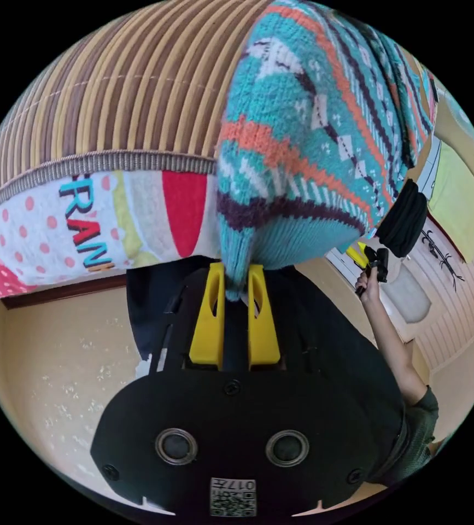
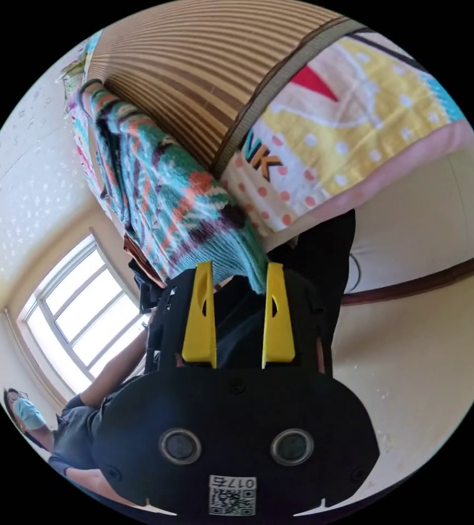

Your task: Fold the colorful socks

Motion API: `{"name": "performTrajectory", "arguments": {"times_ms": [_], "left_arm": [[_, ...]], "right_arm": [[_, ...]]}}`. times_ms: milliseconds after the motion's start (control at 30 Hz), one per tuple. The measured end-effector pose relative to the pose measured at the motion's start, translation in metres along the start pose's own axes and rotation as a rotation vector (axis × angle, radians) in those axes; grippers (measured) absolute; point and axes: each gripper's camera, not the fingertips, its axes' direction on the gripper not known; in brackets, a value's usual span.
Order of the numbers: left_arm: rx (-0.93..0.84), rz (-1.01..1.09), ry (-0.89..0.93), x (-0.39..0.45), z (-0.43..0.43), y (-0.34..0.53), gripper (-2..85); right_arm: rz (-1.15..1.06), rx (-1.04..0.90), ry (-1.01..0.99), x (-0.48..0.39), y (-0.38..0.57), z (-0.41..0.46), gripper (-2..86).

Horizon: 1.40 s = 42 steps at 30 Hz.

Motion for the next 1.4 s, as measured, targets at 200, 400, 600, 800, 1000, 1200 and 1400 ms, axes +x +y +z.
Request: {"name": "performTrajectory", "arguments": {"times_ms": [200,400,600,800,1000,1200,1400], "left_arm": [[-0.15,0.317,0.17,0.02,-0.036,0.0,4.4],[0.026,0.565,0.28,0.024,-0.118,0.061,4.0],[0.272,0.842,0.863,0.0,-0.176,0.116,4.0],[0.539,0.724,0.842,0.008,-0.214,0.067,4.3],[0.728,0.375,0.726,0.024,-0.226,-0.011,7.9],[0.793,0.151,0.529,0.002,-0.208,-0.016,11.9],[0.487,-0.027,0.228,-0.052,-0.128,-0.045,17.9]], "right_arm": [[-0.118,-0.191,-0.045,-0.02,-0.026,0.003,3.8],[-0.449,-0.362,-0.953,-0.034,-0.011,-0.033,2.7],[-0.79,-0.317,-1.176,-0.064,0.005,-0.083,2.0],[-0.882,-0.199,-1.01,-0.106,-0.057,-0.104,1.3],[-0.329,0.266,-0.784,-0.101,-0.154,-0.095,0.7],[-0.258,0.448,-0.51,-0.133,-0.158,-0.059,0.5],[-0.406,0.06,-0.209,-0.19,-0.166,0.062,0.6]]}}
